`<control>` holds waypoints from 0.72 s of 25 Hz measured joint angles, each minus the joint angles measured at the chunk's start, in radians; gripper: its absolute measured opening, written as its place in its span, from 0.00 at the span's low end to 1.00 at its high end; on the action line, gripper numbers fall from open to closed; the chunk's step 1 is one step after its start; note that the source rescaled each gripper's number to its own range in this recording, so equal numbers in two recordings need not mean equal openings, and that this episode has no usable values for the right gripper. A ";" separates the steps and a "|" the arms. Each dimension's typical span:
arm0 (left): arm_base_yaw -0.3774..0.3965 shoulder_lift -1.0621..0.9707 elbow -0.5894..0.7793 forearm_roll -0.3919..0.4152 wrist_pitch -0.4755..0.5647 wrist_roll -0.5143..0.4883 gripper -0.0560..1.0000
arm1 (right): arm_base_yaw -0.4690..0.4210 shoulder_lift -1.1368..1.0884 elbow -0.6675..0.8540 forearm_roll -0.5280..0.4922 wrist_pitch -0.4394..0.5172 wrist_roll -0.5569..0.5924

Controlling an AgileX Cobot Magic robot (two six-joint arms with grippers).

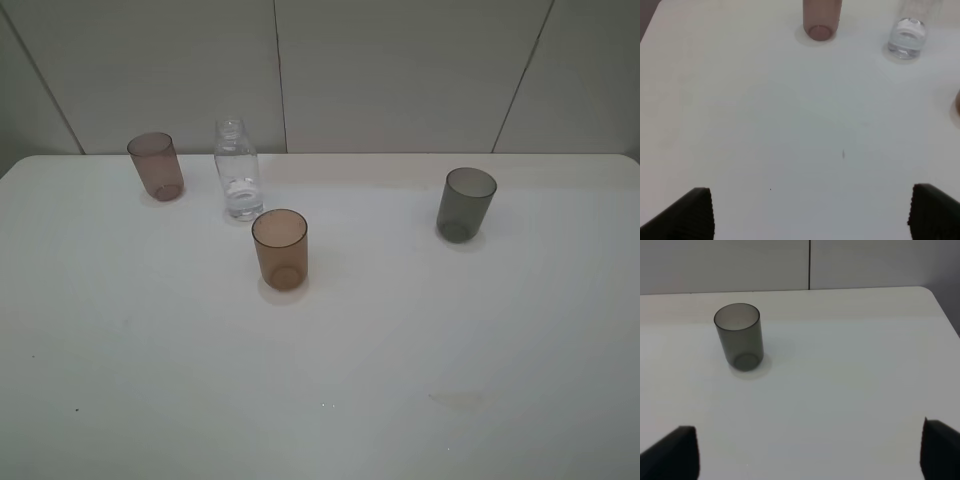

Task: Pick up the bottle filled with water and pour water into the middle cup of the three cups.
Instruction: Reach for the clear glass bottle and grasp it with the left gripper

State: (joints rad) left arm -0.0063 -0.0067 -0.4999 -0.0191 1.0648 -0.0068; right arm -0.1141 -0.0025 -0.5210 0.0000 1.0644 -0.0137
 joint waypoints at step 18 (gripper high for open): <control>0.000 0.000 0.000 0.000 0.000 0.000 0.99 | 0.000 0.000 0.000 0.000 0.000 0.000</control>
State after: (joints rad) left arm -0.0063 -0.0067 -0.4999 -0.0191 1.0648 -0.0068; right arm -0.1141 -0.0025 -0.5210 0.0000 1.0644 -0.0137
